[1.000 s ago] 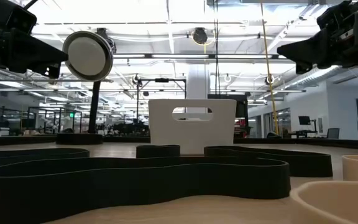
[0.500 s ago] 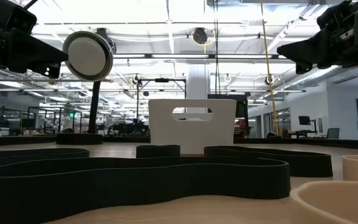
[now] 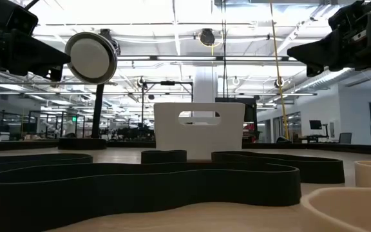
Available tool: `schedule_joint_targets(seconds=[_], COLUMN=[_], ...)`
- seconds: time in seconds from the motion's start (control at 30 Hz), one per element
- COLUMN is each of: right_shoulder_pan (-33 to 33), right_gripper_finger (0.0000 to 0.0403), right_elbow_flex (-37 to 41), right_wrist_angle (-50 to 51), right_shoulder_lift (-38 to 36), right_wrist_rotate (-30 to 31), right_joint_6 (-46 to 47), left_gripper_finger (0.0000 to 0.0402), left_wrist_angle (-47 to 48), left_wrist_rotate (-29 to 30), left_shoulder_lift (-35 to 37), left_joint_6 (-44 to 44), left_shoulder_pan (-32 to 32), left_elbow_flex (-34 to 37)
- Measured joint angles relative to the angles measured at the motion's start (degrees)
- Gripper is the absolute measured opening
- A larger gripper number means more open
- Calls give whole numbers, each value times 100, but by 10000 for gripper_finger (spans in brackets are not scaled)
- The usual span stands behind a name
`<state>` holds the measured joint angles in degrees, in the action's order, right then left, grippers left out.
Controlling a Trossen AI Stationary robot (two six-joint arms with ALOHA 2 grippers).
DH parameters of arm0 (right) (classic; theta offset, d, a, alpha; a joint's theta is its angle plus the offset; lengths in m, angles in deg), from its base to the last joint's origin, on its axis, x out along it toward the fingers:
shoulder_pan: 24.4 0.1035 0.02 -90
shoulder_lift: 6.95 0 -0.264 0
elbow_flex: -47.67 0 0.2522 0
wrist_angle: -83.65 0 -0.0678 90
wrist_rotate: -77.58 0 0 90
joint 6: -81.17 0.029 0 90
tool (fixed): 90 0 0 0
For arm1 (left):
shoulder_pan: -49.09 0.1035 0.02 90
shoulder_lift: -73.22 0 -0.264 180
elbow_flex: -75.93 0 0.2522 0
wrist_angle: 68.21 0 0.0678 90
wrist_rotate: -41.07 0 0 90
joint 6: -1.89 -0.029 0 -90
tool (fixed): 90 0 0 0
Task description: Pick and place rubber bands into bin
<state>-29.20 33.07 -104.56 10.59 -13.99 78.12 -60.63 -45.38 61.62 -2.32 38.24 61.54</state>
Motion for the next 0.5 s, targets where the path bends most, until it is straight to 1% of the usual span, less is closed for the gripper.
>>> schedule_joint_targets(seconds=[0.5], right_shoulder_pan=[2], right_gripper_finger=[0], right_elbow_flex=[-2], right_wrist_angle=[-2], right_shoulder_lift=[2], right_wrist_rotate=[2], right_joint_6=[-70], left_gripper_finger=[40], left_wrist_angle=[0], left_wrist_rotate=[2], left_shoulder_lift=[-2], left_joint_6=[0], left_shoulder_pan=[1], left_elbow_flex=[1])
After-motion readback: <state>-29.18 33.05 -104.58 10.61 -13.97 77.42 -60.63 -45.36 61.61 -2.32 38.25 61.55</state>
